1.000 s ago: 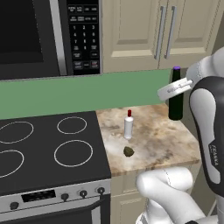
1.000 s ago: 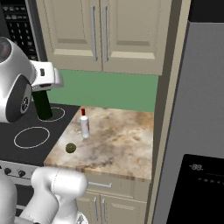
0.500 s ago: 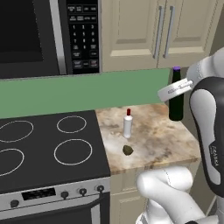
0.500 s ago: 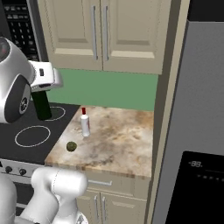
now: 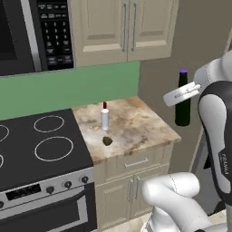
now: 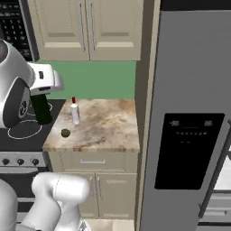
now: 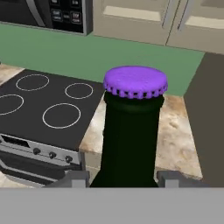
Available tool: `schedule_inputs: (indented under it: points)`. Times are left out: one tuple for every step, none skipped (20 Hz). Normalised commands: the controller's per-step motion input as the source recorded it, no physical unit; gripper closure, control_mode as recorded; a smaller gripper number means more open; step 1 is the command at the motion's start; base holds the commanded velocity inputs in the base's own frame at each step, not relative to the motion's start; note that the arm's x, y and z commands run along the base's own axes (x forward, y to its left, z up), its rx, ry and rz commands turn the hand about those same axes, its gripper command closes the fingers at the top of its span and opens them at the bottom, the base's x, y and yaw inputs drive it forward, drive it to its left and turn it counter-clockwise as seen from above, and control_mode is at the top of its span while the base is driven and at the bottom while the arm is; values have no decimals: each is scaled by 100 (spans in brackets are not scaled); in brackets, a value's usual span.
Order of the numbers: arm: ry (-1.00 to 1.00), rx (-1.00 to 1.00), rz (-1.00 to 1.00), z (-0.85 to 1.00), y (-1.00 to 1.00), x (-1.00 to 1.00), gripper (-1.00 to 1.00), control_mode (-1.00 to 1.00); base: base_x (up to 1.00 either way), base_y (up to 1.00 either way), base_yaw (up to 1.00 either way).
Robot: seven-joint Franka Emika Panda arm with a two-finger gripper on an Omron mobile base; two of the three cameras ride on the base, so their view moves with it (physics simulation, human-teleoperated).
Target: Place the beer and liquor on the top shelf of the fridge to keep them out of children's reach, and place the kiwi on lower shelves for easy access.
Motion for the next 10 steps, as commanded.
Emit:
schedule_inputs:
  points:
    - [0, 0, 0, 0, 0, 0, 100, 100, -51, 0, -54]
    - [0, 0, 0, 0, 0, 0, 100, 100, -51, 0, -56]
    - [0, 0, 0, 0, 0, 0, 100, 100, -50, 0, -56]
    - [0, 0, 0, 0, 0, 0, 100, 100, -50, 0, -56]
    - [0, 0, 0, 0, 0, 0, 100, 100, -47, 0, -55]
    - [0, 0, 0, 0, 0, 0, 100, 100, -46, 0, -53]
    - [0, 0, 0, 0, 0, 0, 100, 100, -41, 0, -48]
    - [0, 0, 0, 0, 0, 0, 100, 100, -38, 0, -44]
    - [0, 0, 0, 0, 0, 0, 100, 100, -26, -1, -38]
    - [0, 0, 0, 0, 0, 0, 100, 100, -15, -8, -32]
